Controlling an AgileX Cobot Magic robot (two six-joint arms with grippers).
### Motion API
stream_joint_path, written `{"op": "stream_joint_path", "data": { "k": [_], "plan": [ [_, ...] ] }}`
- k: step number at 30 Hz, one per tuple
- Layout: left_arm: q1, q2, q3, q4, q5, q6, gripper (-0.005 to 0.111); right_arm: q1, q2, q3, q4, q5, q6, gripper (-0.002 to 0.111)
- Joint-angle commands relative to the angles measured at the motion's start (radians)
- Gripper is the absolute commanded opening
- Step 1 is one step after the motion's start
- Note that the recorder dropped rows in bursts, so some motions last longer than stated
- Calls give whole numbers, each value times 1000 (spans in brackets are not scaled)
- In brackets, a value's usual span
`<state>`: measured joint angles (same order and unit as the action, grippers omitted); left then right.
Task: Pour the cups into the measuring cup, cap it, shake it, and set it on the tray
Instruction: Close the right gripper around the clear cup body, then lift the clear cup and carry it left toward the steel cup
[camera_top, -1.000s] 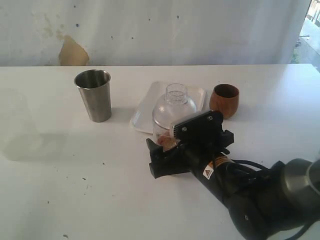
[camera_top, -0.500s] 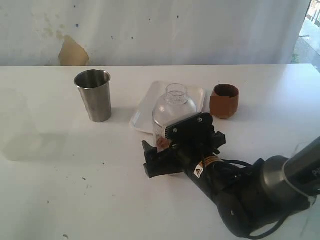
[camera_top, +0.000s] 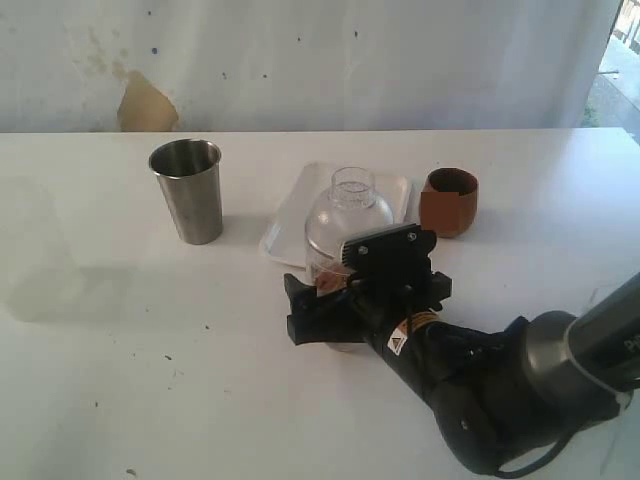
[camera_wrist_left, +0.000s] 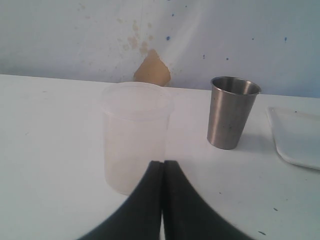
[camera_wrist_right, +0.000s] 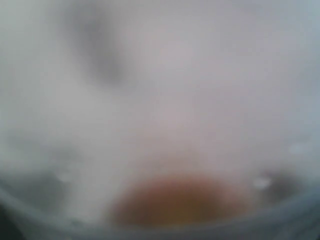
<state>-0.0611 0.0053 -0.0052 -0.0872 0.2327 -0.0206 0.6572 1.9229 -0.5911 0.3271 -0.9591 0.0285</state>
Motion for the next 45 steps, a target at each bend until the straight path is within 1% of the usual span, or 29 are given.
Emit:
{"op": "stream_joint_path", "data": {
  "k": [1,3,5,6,8,11,13,14,18,24,25,28,30,31,32,33,34,35,36,37,38,39,40,41,42,43,44,45],
  "plan": [
    [4,-5,5,3,-7,0,0,0,1,-7,-3,-19,48,105],
    [4,-5,5,3,-7,0,0,0,1,-7,6,-24,46,103],
    [4,-5,5,3,-7,0,0,0,1,-7,27,-26,31,97],
    [4,-5,5,3,-7,0,0,0,1,-7,38,-28,11,90],
    [4,-5,5,3,-7,0,0,0,1,-7,37,-32,-29,71],
    [4,-5,5,3,-7,0,0,0,1,-7,31,-32,-29,35],
    [4,-5,5,3,-7,0,0,0,1,-7,31,-32,-29,7],
    [4,-5,5,3,-7,0,0,0,1,-7,31,-32,-29,0],
    [4,-5,5,3,-7,0,0,0,1,-7,36,-39,-100,1],
    [4,-5,5,3,-7,0,0,0,-2,-7,22,-64,-103,1],
    [4,-5,5,3,-7,0,0,0,-8,-7,-4,-64,-103,1],
    [4,-5,5,3,-7,0,0,0,-61,-7,-237,-32,-101,0],
    [4,-5,5,3,-7,0,0,0,-126,-7,-358,-18,-39,0],
    [4,-5,5,3,-7,0,0,0,-204,-7,-401,7,79,0],
    [4,-5,5,3,-7,0,0,0,-236,-7,-393,27,107,0],
    [4,-5,5,3,-7,0,0,-7,-303,-10,-297,85,52,0],
    [4,-5,5,3,-7,0,0,-16,-323,-20,-259,118,29,0],
    [4,-5,5,3,-7,0,0,-31,-361,-39,-242,218,54,0],
    [4,-5,5,3,-7,0,0,-28,-378,-44,-296,262,90,0],
    [4,-5,5,3,-7,0,0,14,-408,-59,-524,351,137,0],
    [4,-5,5,3,-7,0,0,33,-416,-65,-548,383,132,0],
    [4,-5,5,3,-7,0,0,29,-415,-76,-365,406,-10,0],
    [4,-5,5,3,-7,0,0,-5,-413,-76,-163,360,-50,0],
    [4,-5,5,3,-7,0,0,-12,-416,-76,-196,355,-16,0],
    [4,-5,5,3,-7,0,0,5,-433,-76,-434,379,74,0],
    [4,-5,5,3,-7,0,0,22,-440,-76,-533,390,99,0],
    [4,-5,5,3,-7,0,0,6,-434,-76,-376,383,32,0],
    [4,-5,5,3,-7,0,0,-29,-426,-76,-195,353,22,0]
  ]
}}
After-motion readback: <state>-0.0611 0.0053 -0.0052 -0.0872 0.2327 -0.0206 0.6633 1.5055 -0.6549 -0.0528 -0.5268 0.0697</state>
